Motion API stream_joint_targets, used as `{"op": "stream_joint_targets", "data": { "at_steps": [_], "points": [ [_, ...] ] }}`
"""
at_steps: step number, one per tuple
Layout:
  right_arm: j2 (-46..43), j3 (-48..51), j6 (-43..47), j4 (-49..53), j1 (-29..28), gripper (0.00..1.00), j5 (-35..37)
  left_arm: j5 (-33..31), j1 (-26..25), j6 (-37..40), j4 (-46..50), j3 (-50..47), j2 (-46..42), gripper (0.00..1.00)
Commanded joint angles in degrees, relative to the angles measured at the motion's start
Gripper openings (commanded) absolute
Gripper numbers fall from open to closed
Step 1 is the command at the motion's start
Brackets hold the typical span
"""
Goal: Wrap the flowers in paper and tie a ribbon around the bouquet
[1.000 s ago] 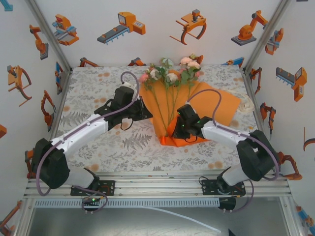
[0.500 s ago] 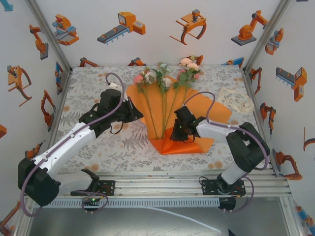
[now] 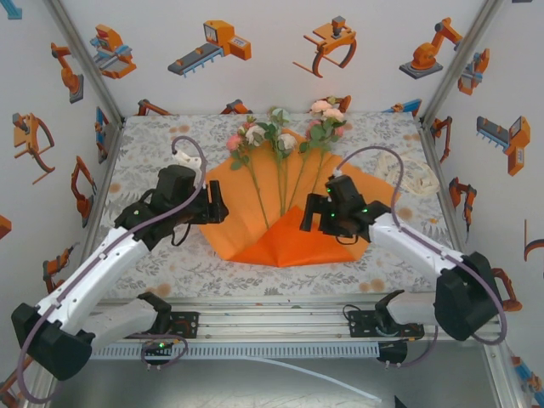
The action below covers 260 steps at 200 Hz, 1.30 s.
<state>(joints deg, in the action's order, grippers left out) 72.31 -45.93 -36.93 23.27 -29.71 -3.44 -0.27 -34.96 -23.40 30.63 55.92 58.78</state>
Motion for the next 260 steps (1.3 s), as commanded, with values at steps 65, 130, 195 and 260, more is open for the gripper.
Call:
{"op": "stream_joint_targets", "data": {
  "at_steps": [65,130,195,260],
  "points": [
    [4.15,5.88,10.88,4.69,5.29,0.83,-13.28,16.89,-8.14,4.79,-8.82,-5.89,22.79,0.8],
    [-0.15,5.11,12.76,5.01,5.36,0.99,-7.56,21.5,-10.05,0.02,-16.16,-10.5,23.95,0.37],
    [2.5,8.04,14.01,-6.96,5.36,0.74,-22.8,19.93,-10.13,-4.15,-19.11,-15.75,15.84,0.04],
    [-20.26,17.22,5.33,-2.54,5.2,0.06,-25.64,11.13,-19.66,-12.06,-17.44,-20.68,3.44,0.0]
  ]
}}
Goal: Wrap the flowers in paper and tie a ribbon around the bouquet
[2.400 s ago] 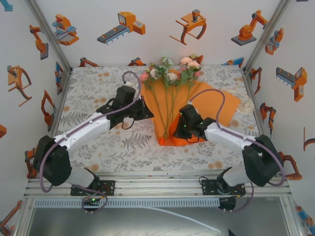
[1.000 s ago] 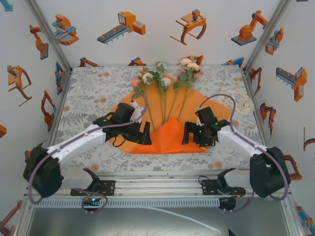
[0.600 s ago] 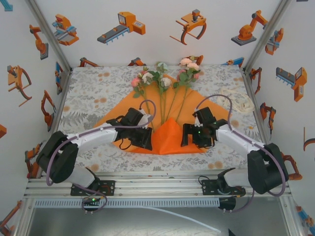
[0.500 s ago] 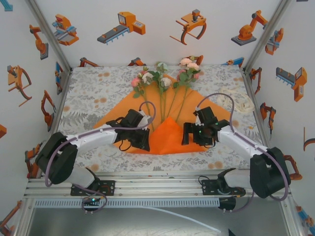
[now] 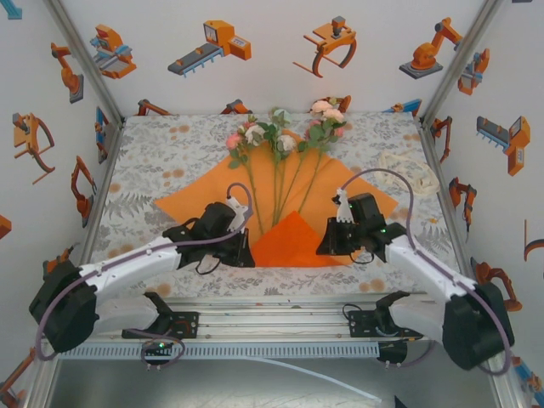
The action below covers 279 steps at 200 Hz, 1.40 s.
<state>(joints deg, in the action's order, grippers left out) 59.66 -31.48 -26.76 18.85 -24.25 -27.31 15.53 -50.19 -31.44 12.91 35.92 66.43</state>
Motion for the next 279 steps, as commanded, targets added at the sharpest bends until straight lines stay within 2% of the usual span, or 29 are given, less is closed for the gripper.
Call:
{"op": "stream_joint_targets", "data": {
  "at_steps": [1,13,28,60,86,107,116,141,150,170,207,229,245,279],
  "points": [
    [-8.01,2.89,-4.99,1.93,-0.27,0.05,-1.78,-4.83,-4.63,-4.0,0.32,-0.72,-4.34,0.0],
    [-11.93,3.65,-6.17,2.0,-0.42,0.0,-1.15,-6.26,-5.43,-4.0,0.23,-0.52,-5.31,0.0],
    [-15.35,3.37,-6.52,1.43,-0.31,0.0,0.15,-9.03,-5.53,-2.77,0.14,0.35,-5.57,0.0],
    [-14.0,1.32,-4.31,-2.26,-0.33,0.0,9.79,-21.98,-3.06,-3.24,1.33,4.68,-0.95,0.0],
    [-7.03,-0.48,-0.15,-6.37,-0.24,0.0,19.13,-23.04,1.17,-4.92,-4.03,4.8,3.95,0.0],
    [0.9,-2.95,2.65,-7.82,-0.09,0.0,19.18,-20.78,2.56,-3.98,-5.3,5.99,7.53,0.01],
    [3.81,-4.15,3.09,-7.86,-0.01,0.0,18.04,-20.15,2.56,-3.98,-4.93,6.44,8.76,0.05],
    [10.42,-5.39,3.33,-8.11,0.6,0.31,16.65,-19.33,2.73,-5.09,-3.31,6.62,12.22,0.33],
    [12.06,-5.93,2.93,-7.41,0.73,0.41,17.37,-19.95,2.73,-5.37,-2.75,6.49,12.98,0.4],
    [13.85,-8.64,1.54,-2.44,0.91,0.57,20.35,-21.49,2.73,-5.0,-1.16,6.72,13.34,0.47],
    [8.35,-12.64,-0.56,6.89,0.95,0.71,23.6,-24.85,2.73,-3.54,2.67,6.76,10.5,0.56],
    [2.17,-12.15,-5.74,7.78,-0.19,0.7,20.52,-25.32,2.73,-3.19,4.12,6.39,10.03,0.59],
    [-0.84,-10.38,-11.46,5.45,-3.6,0.65,18.91,-25.61,2.71,-3.72,4.31,5.65,10.89,0.61],
    [2.33,-8.45,-19.04,-6.5,-13.65,0.57,17.62,-31.29,2.74,-6.39,5.3,5.25,14.94,0.61]
  ]
}}
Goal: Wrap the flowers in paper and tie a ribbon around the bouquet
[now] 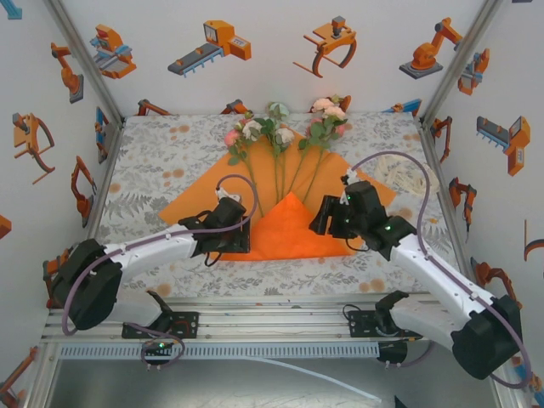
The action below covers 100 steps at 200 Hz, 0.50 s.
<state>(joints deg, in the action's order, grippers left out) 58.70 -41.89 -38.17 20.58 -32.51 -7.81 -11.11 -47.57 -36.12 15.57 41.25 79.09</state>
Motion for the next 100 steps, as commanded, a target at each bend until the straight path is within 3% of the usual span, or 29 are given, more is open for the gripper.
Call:
{"op": "stream_joint_targets", "data": {
  "at_steps": [1,41,62,77,100],
  "points": [
    [3.63,1.97,-7.85,-8.69,-5.51,0.57,-1.95,-4.81,0.11,-1.82,2.62,-0.15,2.29,0.61],
    [21.12,1.02,-20.52,-22.1,-8.07,0.53,0.87,-6.27,0.89,-5.32,2.41,-1.86,0.12,0.61],
    [28.95,-0.69,-22.37,-25.39,-8.99,0.52,-0.89,-6.64,1.76,-6.74,4.12,-2.42,-3.5,0.61],
    [31.28,-1.52,-22.95,-24.56,-9.8,0.5,-0.27,-5.69,6.08,-10.8,6.65,-3.53,-7.11,0.61],
    [32.08,-1.96,-23.26,-20.65,-10.46,0.44,2.7,0.77,17.8,-16.7,6.34,-7.81,-13.2,0.61]
  ]
}}
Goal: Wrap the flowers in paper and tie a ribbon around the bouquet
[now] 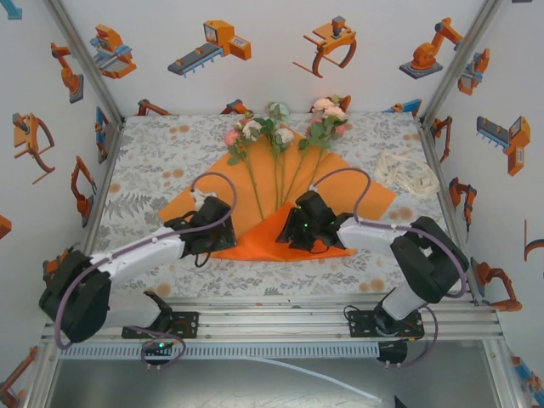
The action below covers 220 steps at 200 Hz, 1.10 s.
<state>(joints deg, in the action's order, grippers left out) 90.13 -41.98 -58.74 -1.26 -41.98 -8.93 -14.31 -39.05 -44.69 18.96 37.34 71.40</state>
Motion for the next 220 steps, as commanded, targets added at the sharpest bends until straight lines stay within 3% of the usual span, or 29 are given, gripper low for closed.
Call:
{"op": "stream_joint_targets", "data": {
  "at_steps": [1,31,52,64,102,142,182,220],
  "points": [
    [0.7,-1.87,-2.69,1.44,-1.0,0.44,3.96,4.3,9.79,-8.4,2.98,-4.09,-5.71,0.61],
    [0.66,-1.59,-1.35,5.94,-1.09,0.41,8.71,12.87,25.25,-14.95,-0.44,-10.79,-10.82,0.6],
    [0.75,-2.17,0.01,7.84,-1.09,0.41,9.26,13.82,30.41,-16.7,0.88,-12.19,-11.54,0.77],
    [0.21,-2.85,0.68,8.57,-1.18,0.41,8.81,14.51,31.71,-17.38,-0.56,-13.43,-11.89,0.81],
    [-3.99,-6.35,1.34,10.78,-6.18,0.41,9.11,21.86,32.24,-17.54,-10.68,-16.08,-8.5,0.83],
    [-0.2,-6.82,-2.97,7.08,-9.09,0.36,8.93,31.42,31.08,-20.59,-21.36,-18.2,-1.54,0.76],
    [4.86,-8.17,-5.78,5.88,-9.35,0.35,6.86,32.4,27.87,-23.28,-22.84,-17.77,-0.55,0.72],
    [6.99,-9.35,-5.44,9.07,-9.35,0.34,8.68,30.45,25.44,-23.31,-18.96,-16.38,-6.27,0.71]
  ]
}}
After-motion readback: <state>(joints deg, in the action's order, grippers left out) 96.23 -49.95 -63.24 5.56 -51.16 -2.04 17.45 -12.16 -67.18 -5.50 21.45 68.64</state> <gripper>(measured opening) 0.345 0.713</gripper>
